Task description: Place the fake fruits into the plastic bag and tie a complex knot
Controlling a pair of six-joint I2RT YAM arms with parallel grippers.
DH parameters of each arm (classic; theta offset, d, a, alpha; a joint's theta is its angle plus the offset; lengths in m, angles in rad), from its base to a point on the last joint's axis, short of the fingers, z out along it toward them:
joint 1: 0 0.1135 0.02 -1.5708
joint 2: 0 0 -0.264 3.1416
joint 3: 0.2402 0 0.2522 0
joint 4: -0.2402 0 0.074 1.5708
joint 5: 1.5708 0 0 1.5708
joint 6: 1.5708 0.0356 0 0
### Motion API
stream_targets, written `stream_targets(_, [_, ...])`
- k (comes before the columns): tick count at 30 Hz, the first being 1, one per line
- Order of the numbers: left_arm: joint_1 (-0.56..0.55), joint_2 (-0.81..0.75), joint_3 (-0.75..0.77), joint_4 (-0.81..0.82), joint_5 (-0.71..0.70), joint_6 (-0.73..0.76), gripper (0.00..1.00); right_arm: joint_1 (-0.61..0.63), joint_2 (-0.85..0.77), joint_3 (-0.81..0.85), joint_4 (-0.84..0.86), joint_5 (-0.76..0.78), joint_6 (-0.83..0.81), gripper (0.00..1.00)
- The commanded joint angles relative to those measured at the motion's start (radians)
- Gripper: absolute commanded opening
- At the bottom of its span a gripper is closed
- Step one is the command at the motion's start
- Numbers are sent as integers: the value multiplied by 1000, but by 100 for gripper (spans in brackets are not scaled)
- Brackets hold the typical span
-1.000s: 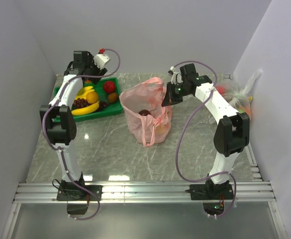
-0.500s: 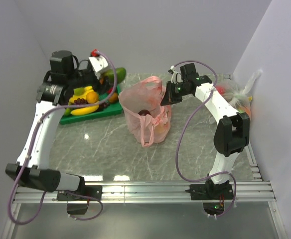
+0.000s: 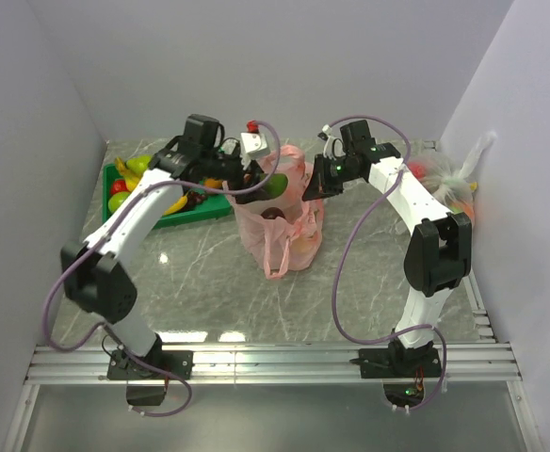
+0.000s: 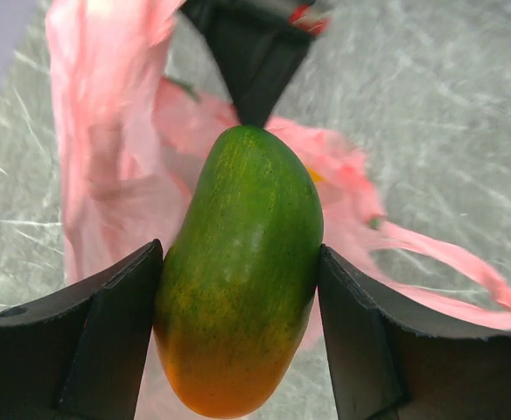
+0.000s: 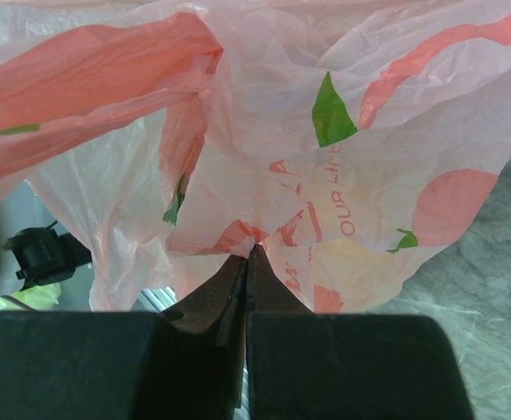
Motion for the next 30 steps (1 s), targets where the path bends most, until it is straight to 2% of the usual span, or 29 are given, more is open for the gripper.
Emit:
stream_targets(1, [-27, 80, 106, 26, -50, 19, 57, -4, -44, -1, 0, -20, -2, 0])
stream_targets(2, [-31, 96, 118, 20, -58, 22, 61, -6, -44, 1, -3, -17, -2, 0])
stream_targets(3, [-35, 110, 141, 11, -68, 27, 72, -4, -41, 4, -6, -18, -2, 0])
stream_targets(4, [-39, 128, 150, 4, -84, 32, 77, -6, -39, 7, -6, -18, -2, 0])
stream_targets(6, [-38, 130, 161, -2, -93, 23, 95, -6, -38, 10, -7, -20, -1, 0])
stream_targets(7, [-39, 115, 155, 10, -110, 9, 99, -6, -39, 9, -4, -20, 1, 0])
stream_targets(11, [-33, 40, 131, 37, -118, -56, 99, -6, -36, 2, -6, -23, 4, 0])
stream_targets(14, [20, -51, 69, 98, -73, -155, 99, -7, -39, -7, 0, -23, 6, 0])
stream_targets(15, [78, -78, 5, 143, -69, -266, 99, -7, -41, -8, -1, -23, 4, 0])
stream_targets(16, [114, -133, -35, 238, -67, -330, 99, -7, -41, -10, -1, -20, 3, 0])
stream_targets(18, [216, -178, -143, 318, -58, -452, 96, -10, -44, -14, 3, -20, 3, 0])
stream_targets(19, [238, -200, -165, 331, -87, -459, 95, -13, -44, -18, 5, -20, 4, 0])
stream_targets(21, [284, -179, -150, 287, -163, -429, 92, -15, -42, -22, 8, -23, 7, 0])
stream_targets(23, [307, -94, -107, 209, -205, -419, 88, -18, -38, -25, 7, -24, 6, 0])
stream_targets(27, [347, 91, 4, 150, -323, -473, 84, -18, -38, -27, 10, -20, 7, 0])
stream_targets(30, [347, 168, 46, 141, -358, -502, 84, -21, -42, -28, 8, -15, 6, 0])
